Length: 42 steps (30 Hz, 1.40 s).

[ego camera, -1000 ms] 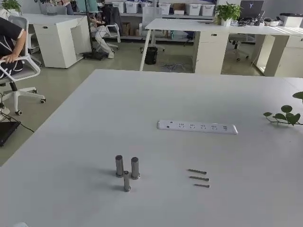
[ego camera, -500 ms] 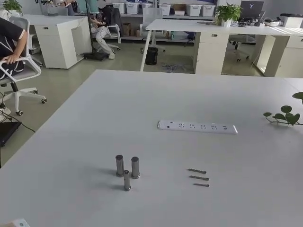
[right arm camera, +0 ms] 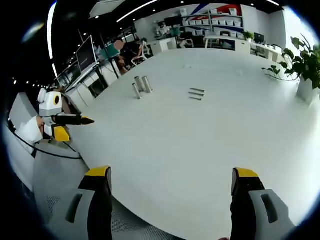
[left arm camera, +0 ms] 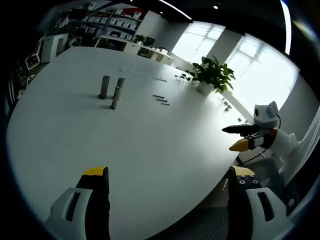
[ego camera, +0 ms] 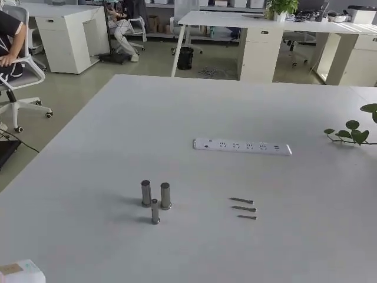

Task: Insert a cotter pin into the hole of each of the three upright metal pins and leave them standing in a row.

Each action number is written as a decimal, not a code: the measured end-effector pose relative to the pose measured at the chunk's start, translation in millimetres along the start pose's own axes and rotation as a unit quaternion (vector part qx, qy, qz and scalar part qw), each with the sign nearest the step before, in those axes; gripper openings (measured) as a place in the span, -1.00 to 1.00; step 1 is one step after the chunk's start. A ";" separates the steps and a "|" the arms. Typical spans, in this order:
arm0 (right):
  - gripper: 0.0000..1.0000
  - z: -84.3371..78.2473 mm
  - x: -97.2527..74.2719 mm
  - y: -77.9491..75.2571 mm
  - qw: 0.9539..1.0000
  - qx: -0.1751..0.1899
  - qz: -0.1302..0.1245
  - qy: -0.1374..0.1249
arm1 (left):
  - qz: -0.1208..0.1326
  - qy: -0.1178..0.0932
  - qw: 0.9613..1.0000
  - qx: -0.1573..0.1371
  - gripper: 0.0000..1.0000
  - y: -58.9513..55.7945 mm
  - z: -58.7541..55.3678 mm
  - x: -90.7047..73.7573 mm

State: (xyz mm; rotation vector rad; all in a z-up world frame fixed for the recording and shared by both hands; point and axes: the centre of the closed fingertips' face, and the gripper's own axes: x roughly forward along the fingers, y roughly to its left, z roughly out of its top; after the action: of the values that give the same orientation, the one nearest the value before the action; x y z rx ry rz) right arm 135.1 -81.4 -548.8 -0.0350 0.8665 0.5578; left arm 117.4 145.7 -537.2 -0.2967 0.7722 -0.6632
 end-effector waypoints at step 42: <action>0.90 3.2 -6.4 -4.7 1.000 -0.001 -0.024 -0.008 | 0.009 -0.020 0.997 0.076 0.99 42.6 55.8 25.3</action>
State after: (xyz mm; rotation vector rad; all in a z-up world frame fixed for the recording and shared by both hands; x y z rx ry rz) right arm 136.4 -87.5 -543.0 -0.0533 0.8476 0.5130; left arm 190.0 162.3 -532.9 -0.1638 0.6816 -0.6923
